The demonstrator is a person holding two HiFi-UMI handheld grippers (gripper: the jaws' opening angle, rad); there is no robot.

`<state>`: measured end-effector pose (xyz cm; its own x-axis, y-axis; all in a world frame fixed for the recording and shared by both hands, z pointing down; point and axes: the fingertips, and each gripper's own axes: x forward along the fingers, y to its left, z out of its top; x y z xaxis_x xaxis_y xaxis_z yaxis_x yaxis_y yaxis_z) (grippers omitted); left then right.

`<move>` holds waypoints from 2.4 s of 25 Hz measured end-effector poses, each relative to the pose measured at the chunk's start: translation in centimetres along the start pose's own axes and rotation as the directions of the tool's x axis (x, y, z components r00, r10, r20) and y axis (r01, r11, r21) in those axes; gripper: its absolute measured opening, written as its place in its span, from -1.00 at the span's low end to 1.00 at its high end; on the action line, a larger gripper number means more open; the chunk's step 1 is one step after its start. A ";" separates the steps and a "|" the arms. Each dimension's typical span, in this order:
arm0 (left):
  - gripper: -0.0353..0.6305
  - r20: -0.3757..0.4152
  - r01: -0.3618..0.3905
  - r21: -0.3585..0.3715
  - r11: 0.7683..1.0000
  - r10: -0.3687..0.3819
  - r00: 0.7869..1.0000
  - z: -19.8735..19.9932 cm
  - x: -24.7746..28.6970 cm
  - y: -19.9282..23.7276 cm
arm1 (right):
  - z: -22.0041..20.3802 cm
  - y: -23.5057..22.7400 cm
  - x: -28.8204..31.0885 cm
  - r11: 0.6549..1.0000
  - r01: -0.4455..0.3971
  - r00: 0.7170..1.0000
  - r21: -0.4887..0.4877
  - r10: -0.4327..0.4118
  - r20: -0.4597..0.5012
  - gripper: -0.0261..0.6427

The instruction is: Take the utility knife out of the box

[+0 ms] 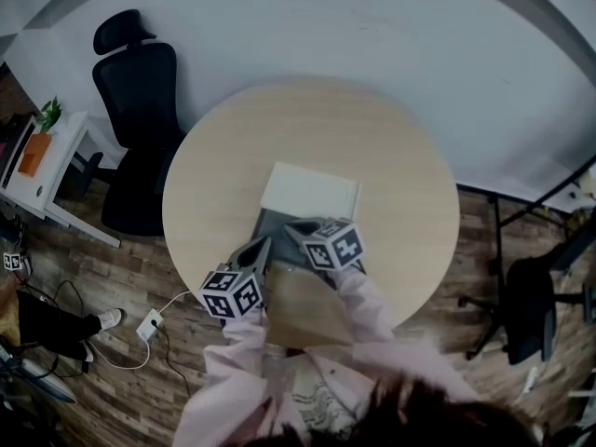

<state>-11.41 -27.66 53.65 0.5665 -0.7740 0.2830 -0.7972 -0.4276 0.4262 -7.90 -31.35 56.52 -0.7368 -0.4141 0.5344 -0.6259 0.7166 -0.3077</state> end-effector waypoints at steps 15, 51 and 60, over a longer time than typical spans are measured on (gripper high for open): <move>-0.87 -0.059 0.031 -0.041 0.999 -0.033 0.998 -1.7 0.9 0.1 | -3.3 -1.7 1.5 0.998 0.059 0.977 -0.016 -0.061 -0.202 -0.92; -0.87 -0.101 0.025 -0.079 0.997 -0.032 0.994 -3.3 0.9 0.9 | -7.7 -4.5 3.7 0.977 0.184 0.901 -0.106 -0.211 -0.380 -0.36; -0.87 -0.094 0.017 -0.083 0.996 -0.025 0.995 -3.2 0.7 1.3 | -9.2 -2.5 3.1 0.974 0.174 0.842 -0.146 -0.224 -0.490 -0.37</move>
<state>-11.36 -27.28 57.17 0.6034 -0.7158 0.3514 -0.7671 -0.4006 0.5011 -6.28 -29.32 66.21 -0.3552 -0.2345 0.9049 -0.7008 0.7074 -0.0918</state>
